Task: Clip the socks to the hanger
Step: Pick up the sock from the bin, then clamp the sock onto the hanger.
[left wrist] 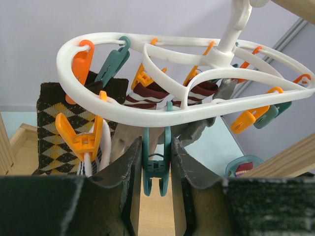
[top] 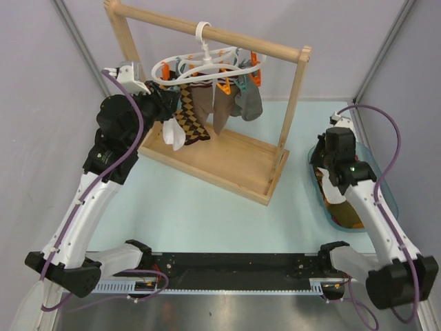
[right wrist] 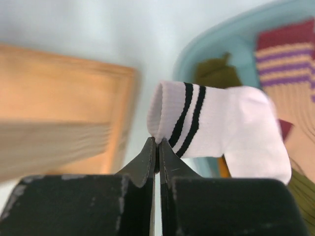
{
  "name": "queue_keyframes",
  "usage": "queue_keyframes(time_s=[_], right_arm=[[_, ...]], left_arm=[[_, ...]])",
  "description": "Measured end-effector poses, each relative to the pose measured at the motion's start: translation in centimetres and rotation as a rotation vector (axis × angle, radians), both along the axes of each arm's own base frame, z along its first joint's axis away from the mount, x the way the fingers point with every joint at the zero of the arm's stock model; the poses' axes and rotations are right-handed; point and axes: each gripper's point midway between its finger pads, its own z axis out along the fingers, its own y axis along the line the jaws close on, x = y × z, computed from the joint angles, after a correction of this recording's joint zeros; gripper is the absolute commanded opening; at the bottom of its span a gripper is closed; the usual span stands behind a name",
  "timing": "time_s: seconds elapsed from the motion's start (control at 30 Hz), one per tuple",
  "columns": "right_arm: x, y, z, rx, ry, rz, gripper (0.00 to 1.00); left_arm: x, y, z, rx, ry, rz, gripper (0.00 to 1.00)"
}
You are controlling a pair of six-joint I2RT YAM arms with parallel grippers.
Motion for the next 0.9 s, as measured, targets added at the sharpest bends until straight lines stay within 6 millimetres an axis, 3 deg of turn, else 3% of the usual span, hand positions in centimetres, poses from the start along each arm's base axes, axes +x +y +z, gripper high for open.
queue_keyframes(time_s=[0.13,0.23,0.37,0.53,0.67,0.9], right_arm=[[-2.9,5.5,4.5,0.046,-0.144,0.194,0.0],[-5.3,9.8,6.4,0.089,-0.207,0.345,0.0],[-8.9,17.1,7.6,0.141,-0.247,0.587,0.0],[-11.3,24.6,7.3,0.124,-0.272,0.779,0.0],[-11.0,29.5,8.0,0.106,-0.345,0.868,0.0],[-7.8,34.8,11.7,0.107,-0.565,0.917,0.0]], left_arm=[[0.1,-0.2,-0.1,0.002,0.004,-0.005,0.0],[0.2,-0.3,-0.3,0.005,0.009,-0.008,0.0],[0.1,-0.5,-0.3,0.005,0.009,-0.013,0.0],[0.1,-0.7,-0.4,0.005,0.01,-0.019,0.0],[0.0,-1.2,-0.6,0.006,0.013,-0.03,0.0],[-0.4,-1.5,-0.6,0.003,0.005,-0.043,0.0]])
